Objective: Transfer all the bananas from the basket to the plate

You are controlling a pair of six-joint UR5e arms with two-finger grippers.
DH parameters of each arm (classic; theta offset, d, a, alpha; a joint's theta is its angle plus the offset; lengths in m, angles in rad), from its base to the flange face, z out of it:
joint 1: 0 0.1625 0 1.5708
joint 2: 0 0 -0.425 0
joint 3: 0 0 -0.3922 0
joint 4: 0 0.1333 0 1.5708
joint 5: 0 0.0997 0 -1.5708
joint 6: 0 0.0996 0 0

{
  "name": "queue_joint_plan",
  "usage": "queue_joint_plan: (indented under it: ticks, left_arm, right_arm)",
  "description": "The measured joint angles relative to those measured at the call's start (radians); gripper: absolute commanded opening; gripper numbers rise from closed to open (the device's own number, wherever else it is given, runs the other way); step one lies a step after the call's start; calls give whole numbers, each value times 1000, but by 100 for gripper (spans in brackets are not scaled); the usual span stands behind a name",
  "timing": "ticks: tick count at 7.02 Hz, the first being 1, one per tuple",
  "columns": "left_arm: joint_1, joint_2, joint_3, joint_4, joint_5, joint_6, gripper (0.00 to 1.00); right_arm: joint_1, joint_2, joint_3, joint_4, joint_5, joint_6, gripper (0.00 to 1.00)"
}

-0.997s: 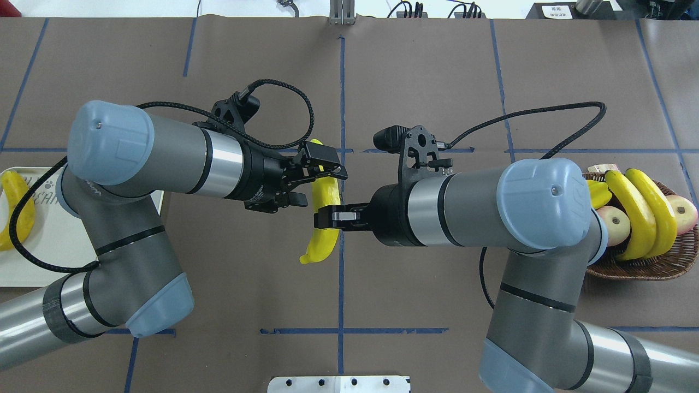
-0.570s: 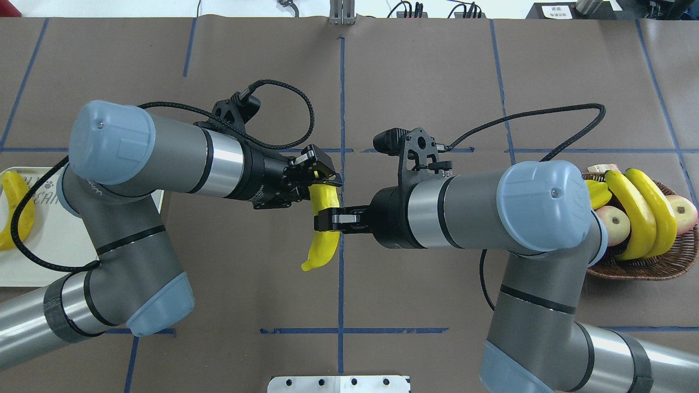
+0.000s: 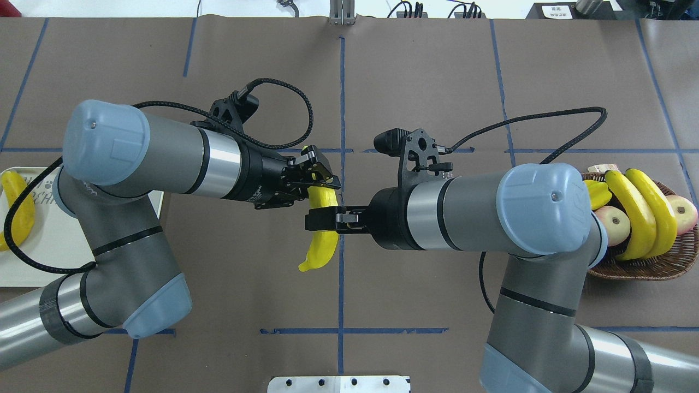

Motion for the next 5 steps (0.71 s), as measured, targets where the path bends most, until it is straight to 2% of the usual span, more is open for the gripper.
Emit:
queue_joint_plan:
  ticks: [2, 4, 5]
  left_arm:
    - [-7, 8, 2, 21, 0, 0, 0]
    - [-50, 62, -4, 168, 4, 49, 0]
    - [-78, 104, -16, 267, 6, 149, 0]
  right_arm:
    - [4, -8, 14, -2, -1, 4, 100]
    - [13, -36, 60, -52, 0, 4, 100]
    - [30, -46, 82, -106, 1, 4, 100]
